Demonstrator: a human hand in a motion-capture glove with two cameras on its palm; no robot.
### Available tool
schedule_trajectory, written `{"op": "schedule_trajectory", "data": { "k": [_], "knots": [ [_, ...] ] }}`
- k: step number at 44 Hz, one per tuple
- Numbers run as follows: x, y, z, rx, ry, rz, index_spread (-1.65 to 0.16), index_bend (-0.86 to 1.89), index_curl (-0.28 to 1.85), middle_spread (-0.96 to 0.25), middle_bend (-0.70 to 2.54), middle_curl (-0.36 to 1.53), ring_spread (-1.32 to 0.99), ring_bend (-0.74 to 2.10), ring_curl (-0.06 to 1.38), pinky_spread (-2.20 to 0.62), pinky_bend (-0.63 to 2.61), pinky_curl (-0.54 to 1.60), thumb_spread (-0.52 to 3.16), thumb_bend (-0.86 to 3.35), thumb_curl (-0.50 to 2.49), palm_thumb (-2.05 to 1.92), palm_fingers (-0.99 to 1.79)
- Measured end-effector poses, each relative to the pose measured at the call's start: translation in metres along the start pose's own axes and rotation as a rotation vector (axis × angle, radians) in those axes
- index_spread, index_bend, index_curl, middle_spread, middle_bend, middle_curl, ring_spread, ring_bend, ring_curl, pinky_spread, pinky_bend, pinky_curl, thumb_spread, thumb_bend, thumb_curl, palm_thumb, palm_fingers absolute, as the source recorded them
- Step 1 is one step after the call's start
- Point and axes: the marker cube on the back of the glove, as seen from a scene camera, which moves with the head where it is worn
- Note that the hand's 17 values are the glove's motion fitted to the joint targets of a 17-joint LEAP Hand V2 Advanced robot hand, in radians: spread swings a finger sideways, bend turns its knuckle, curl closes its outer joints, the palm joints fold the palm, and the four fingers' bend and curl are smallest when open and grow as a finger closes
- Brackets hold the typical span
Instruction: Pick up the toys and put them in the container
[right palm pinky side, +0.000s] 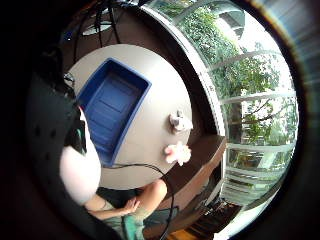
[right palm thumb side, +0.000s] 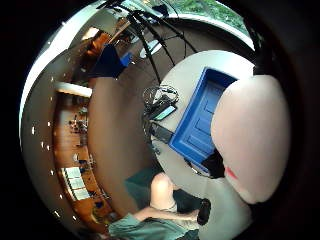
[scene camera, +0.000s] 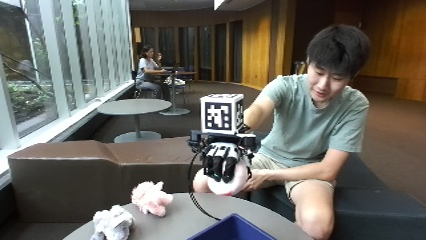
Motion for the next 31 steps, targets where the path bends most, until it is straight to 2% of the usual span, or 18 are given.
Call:
{"op": "schedule_trajectory", "data": {
  "k": [3,5,7,8,10,14,18,24,31],
  "knots": [
    [-0.006,-0.003,0.008,-0.015,-0.006,0.002,-0.43,0.84,1.02,-0.33,1.18,0.82,-0.43,1.46,0.81,-0.33,1.37,0.67,0.03,0.23,1.08,0.70,0.47],
    [-0.010,-0.004,0.013,-0.023,-0.016,0.010,-0.43,0.80,1.02,-0.34,1.12,0.81,-0.44,1.44,0.80,-0.33,1.38,0.66,0.04,0.21,1.08,0.68,0.35],
    [-0.013,-0.004,0.018,-0.028,-0.028,0.013,-0.42,0.76,1.02,-0.33,1.06,0.80,-0.44,1.42,0.81,-0.33,1.41,0.67,0.06,0.21,1.09,0.68,0.22],
    [-0.013,-0.003,0.021,-0.028,-0.033,0.009,-0.40,0.70,1.01,-0.31,0.98,0.78,-0.43,1.36,0.79,-0.32,1.42,0.67,0.11,0.20,1.09,0.68,0.05],
    [-0.014,-0.001,0.026,-0.027,-0.043,0.001,-0.38,0.61,0.98,-0.29,0.88,0.75,-0.39,1.34,0.79,-0.29,1.41,0.66,0.24,0.20,1.11,0.61,-0.12],
    [-0.018,-0.002,0.031,-0.086,-0.070,0.022,-0.34,0.42,0.86,-0.19,0.60,0.64,-0.29,1.01,0.69,-0.17,1.39,0.61,0.49,0.18,1.10,0.51,-0.46],
    [-0.019,-0.003,0.032,-0.177,-0.099,0.020,-0.31,0.22,0.76,-0.09,0.37,0.55,-0.19,0.73,0.60,-0.09,1.38,0.57,0.72,0.08,1.00,0.35,-0.59],
    [-0.001,0.007,0.020,-0.194,-0.062,0.008,-0.27,0.06,0.62,-0.01,0.15,0.47,-0.09,0.48,0.50,-0.01,1.29,0.52,0.97,-0.02,0.86,0.22,-0.46],
    [0.053,0.031,-0.003,-0.195,0.029,0.043,-0.25,0.06,0.50,0.02,0.11,0.40,-0.03,0.36,0.44,0.03,1.17,0.46,1.13,-0.03,0.72,0.15,-0.35]
  ]
}}
